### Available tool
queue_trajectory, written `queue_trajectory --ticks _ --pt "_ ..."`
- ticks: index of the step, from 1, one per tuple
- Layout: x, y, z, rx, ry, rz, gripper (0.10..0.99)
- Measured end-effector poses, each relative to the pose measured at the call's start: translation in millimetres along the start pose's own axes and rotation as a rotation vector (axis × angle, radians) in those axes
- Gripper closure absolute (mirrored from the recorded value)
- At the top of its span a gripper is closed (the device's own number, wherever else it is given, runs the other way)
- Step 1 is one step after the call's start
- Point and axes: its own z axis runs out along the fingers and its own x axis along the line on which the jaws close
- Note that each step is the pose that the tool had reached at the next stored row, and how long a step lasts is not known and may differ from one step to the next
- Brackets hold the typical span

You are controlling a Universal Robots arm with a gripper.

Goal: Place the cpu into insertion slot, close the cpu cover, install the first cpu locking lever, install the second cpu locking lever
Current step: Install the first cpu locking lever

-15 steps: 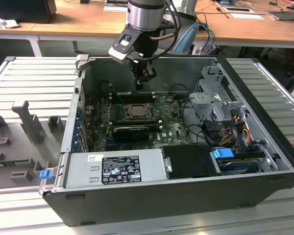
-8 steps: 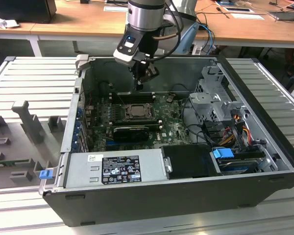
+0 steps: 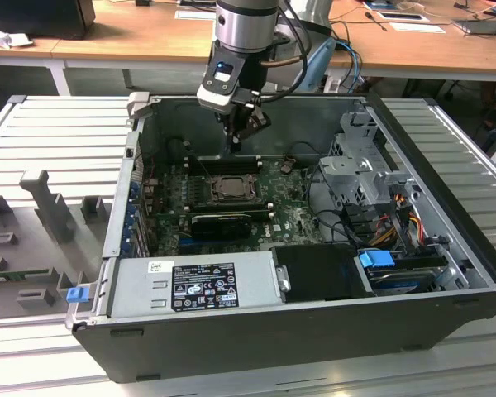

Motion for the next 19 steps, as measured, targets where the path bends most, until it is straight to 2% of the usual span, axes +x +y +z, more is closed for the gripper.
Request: queue_trajectory --ticks 12,15,19 --pt "0.0 0.0 0.0 0.003 -0.0025 -0.108 0.98" --pt "0.0 0.0 0.0 0.004 -0.0035 -0.153 0.98" --pt "0.0 0.0 0.0 0.005 -0.0042 -0.179 0.98"
